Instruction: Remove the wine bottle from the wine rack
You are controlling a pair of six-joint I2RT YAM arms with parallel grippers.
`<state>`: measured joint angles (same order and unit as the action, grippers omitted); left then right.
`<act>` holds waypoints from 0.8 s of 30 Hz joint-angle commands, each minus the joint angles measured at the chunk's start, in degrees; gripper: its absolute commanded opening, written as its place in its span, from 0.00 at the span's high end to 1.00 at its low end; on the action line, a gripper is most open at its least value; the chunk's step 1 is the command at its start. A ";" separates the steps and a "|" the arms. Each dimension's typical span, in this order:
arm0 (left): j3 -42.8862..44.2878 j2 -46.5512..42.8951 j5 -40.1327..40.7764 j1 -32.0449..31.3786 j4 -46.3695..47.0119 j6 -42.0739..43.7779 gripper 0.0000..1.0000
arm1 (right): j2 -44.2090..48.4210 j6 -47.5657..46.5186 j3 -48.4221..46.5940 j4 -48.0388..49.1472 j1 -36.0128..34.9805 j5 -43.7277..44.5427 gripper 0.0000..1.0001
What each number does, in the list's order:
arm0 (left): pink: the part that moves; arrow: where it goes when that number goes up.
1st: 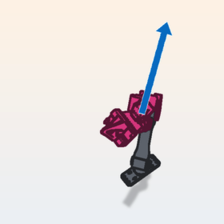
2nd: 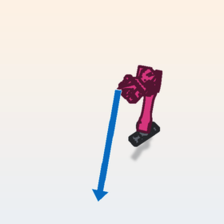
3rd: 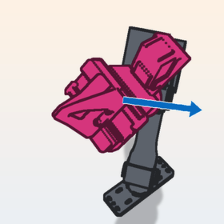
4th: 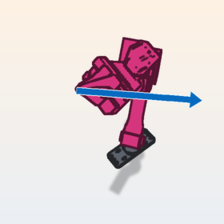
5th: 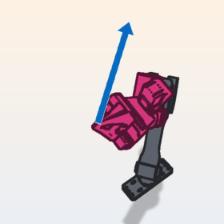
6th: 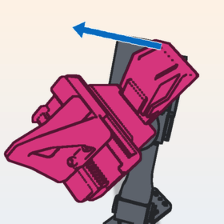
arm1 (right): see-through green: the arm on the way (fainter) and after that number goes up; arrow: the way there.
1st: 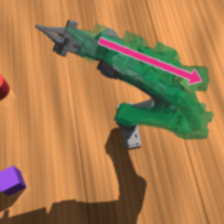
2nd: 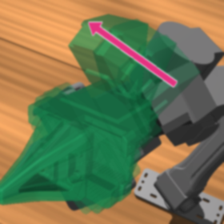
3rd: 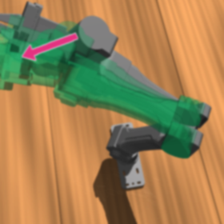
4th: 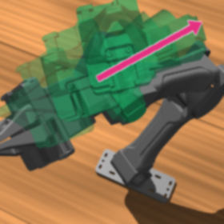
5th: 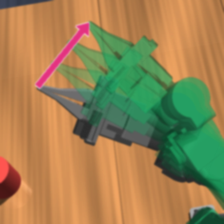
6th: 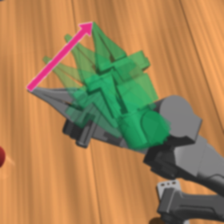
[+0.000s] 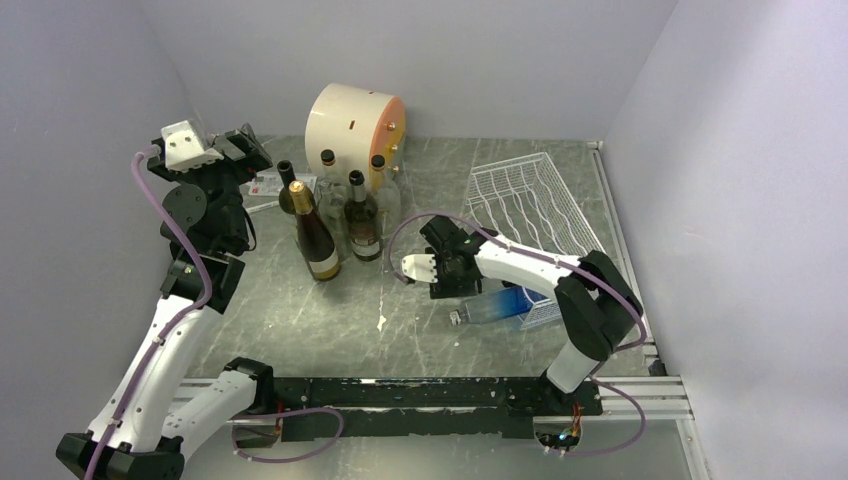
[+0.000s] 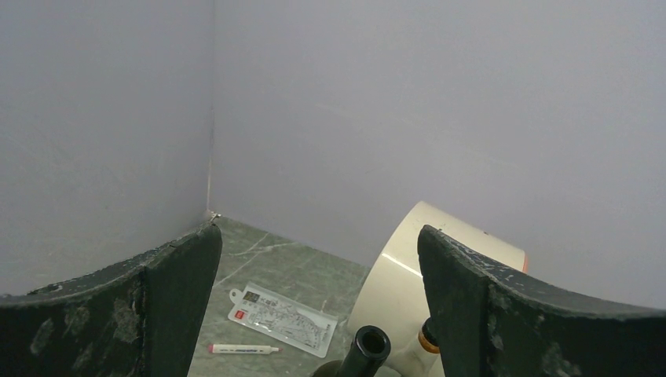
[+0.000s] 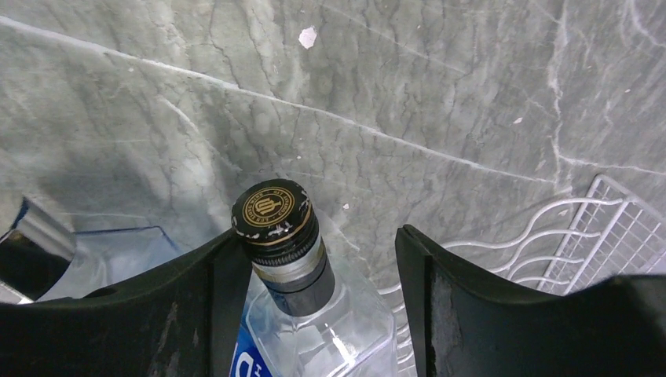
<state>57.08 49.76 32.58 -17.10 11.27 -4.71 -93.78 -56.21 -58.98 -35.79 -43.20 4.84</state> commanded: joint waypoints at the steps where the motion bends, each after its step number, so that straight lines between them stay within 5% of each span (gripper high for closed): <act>1: 0.70 -0.88 0.81 -0.38 1.94 1.07 0.02 | -2.46 0.09 -2.24 1.84 -0.38 4.81 0.35; 13: 0.42 -0.72 1.52 -0.43 2.61 2.29 0.02 | -5.62 -0.92 -3.86 0.52 -4.00 7.65 0.60; 18: 0.40 -0.81 1.89 -0.48 2.79 2.51 0.02 | -3.99 -0.99 -3.37 0.54 -5.99 8.84 0.81; 24: 0.31 -0.51 2.08 -0.48 2.97 2.84 0.02 | -2.57 0.04 -5.35 -0.10 -10.53 8.53 0.93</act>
<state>57.06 49.65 33.45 -17.21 12.23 -2.76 -99.00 -55.83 -61.93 -36.07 -50.76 11.94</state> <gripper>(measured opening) 0.984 0.366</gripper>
